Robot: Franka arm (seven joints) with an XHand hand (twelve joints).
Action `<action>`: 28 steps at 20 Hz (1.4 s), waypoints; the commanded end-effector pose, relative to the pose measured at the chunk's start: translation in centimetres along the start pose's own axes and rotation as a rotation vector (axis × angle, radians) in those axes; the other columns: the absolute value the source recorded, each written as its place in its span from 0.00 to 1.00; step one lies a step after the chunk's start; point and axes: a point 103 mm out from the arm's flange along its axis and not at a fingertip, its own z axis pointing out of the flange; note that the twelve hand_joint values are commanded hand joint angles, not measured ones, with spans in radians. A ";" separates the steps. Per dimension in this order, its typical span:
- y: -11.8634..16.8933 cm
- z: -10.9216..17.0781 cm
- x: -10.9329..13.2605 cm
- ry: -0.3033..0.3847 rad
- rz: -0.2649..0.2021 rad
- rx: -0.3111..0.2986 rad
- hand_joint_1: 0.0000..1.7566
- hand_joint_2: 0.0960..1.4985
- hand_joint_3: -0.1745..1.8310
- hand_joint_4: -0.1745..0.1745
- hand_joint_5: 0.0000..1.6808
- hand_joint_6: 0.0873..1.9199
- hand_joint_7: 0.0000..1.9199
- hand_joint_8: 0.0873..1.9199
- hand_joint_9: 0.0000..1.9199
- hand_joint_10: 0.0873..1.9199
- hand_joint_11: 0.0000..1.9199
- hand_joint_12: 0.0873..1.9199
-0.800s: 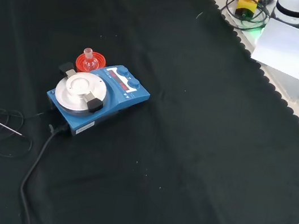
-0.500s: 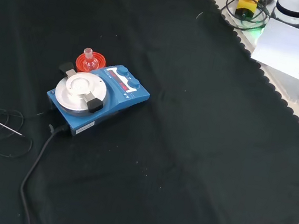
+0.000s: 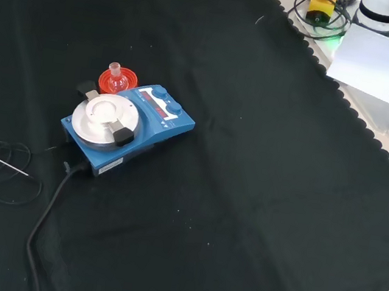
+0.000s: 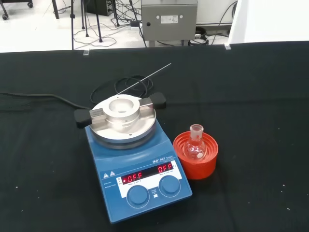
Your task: Pick up the round-bottom flask.
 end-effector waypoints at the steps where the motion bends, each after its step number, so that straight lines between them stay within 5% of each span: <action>1: 1.4 1.7 -0.7 0.004 0.038 -0.006 0.04 0.82 0.23 0.52 0.16 0.00 0.04 0.20 0.07 0.29 0.00 0.45; 15: 14.2 8.4 -5.4 0.052 0.123 0.058 0.09 0.81 0.20 0.50 0.19 0.00 0.06 0.20 0.08 0.29 0.00 0.48; 28: 19.4 17.1 -6.4 0.091 0.114 0.106 0.12 0.80 0.19 0.46 0.20 0.00 0.08 0.21 0.10 0.30 0.00 0.51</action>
